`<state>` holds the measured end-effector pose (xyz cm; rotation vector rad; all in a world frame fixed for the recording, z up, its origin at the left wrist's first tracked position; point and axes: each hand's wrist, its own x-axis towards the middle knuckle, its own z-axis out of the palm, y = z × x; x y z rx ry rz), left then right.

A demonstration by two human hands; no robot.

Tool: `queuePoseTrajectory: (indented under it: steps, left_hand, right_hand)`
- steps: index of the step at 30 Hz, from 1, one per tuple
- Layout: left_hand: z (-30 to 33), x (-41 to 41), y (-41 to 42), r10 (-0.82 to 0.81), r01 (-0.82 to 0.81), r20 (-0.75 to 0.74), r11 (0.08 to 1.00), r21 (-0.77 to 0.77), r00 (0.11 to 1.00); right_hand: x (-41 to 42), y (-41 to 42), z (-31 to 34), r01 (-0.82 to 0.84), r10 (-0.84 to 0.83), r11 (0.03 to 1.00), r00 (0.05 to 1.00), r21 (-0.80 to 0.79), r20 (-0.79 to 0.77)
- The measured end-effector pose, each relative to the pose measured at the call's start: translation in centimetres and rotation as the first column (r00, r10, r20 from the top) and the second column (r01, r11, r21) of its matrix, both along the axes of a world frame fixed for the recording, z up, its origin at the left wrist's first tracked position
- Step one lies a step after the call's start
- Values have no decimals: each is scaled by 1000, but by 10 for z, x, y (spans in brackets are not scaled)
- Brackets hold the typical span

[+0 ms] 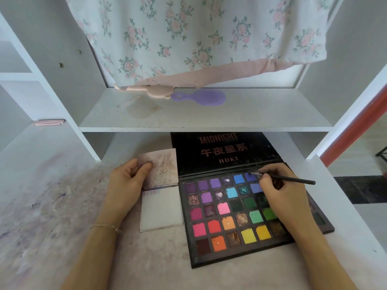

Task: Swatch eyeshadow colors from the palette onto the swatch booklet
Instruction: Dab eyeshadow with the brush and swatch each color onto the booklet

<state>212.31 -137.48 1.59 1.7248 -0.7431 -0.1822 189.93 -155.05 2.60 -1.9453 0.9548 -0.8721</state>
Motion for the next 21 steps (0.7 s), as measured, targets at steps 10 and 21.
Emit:
queuePoseTrajectory:
  steps: [10, 21]
  left_hand:
    - [0, 1, 0, -17, 17, -20, 1000, -23, 1000]
    - [0, 1, 0, -17, 17, -15, 999, -27, 1000]
  right_hand:
    - [0, 1, 0, 10, -9, 1000, 1000, 16, -21]
    - [-2, 3, 4, 49, -49, 999, 998, 9, 40]
